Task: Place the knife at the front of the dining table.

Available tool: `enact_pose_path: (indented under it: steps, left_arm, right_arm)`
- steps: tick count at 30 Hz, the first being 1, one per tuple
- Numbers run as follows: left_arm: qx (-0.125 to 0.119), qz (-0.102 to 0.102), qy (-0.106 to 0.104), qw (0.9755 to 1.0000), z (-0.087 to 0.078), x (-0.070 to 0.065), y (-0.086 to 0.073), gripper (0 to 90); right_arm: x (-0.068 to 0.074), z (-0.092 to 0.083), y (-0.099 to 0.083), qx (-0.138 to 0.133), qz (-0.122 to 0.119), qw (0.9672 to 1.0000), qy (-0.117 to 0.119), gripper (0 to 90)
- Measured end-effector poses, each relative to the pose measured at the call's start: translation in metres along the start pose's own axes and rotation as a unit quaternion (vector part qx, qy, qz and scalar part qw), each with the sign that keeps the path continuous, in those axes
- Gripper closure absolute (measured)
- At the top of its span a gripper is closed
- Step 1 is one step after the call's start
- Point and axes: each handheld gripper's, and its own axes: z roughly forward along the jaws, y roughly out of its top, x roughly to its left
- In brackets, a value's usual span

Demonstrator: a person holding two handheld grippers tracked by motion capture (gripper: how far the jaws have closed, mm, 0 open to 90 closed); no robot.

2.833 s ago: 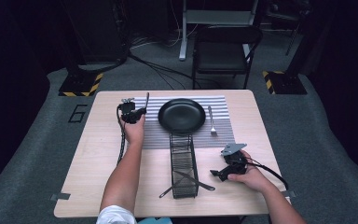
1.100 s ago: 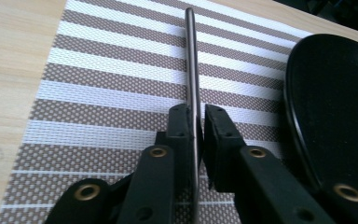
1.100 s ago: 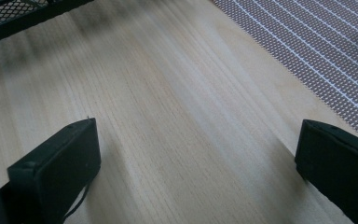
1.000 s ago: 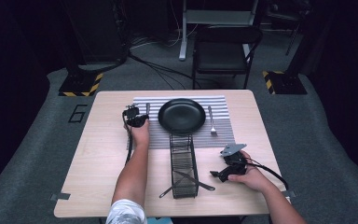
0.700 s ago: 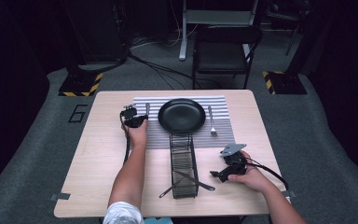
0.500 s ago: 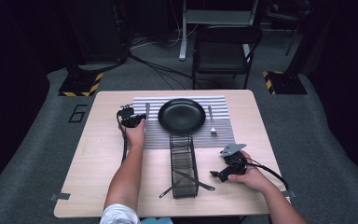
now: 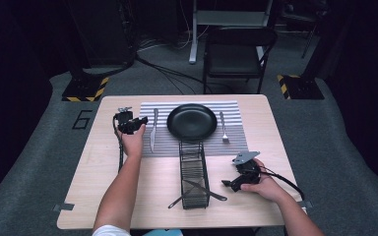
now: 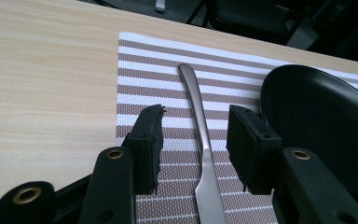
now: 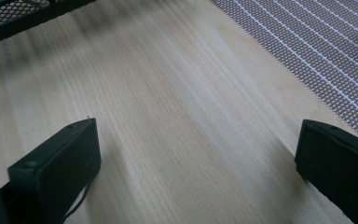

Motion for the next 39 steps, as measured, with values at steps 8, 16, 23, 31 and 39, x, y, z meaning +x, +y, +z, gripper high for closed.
enact_pose_path:
  steps: [8, 16, 23, 31, 39]
  left_arm:
    - [0.018, 0.020, -0.019, 0.9995, -0.008, 0.000, -0.009, 52.5]
    - [0.027, 0.041, -0.032, 0.9983, -0.016, -0.007, -0.012, 49.8]
    - [0.035, 0.082, -0.052, 0.9947, -0.031, -0.016, -0.017, 48.2]
    - [0.047, 0.113, -0.068, 0.9902, -0.053, -0.014, -0.024, 46.1]
    - [0.046, 0.156, -0.074, 0.9839, -0.075, -0.012, -0.034, 45.7]
  right_arm:
    - [0.000, 0.000, 0.000, 0.000, 0.000, 1.0000, 0.000, 0.0]
    - [-0.001, 0.000, 0.000, 0.000, -0.003, 1.0000, 0.001, 0.0]
    - [0.000, 0.000, 0.000, 0.001, -0.002, 1.0000, 0.001, 0.0]
    - [0.000, 0.000, 0.000, 0.000, -0.001, 1.0000, 0.000, 0.0]
    - [0.000, 0.000, 0.000, 0.000, -0.001, 1.0000, 0.000, 0.0]
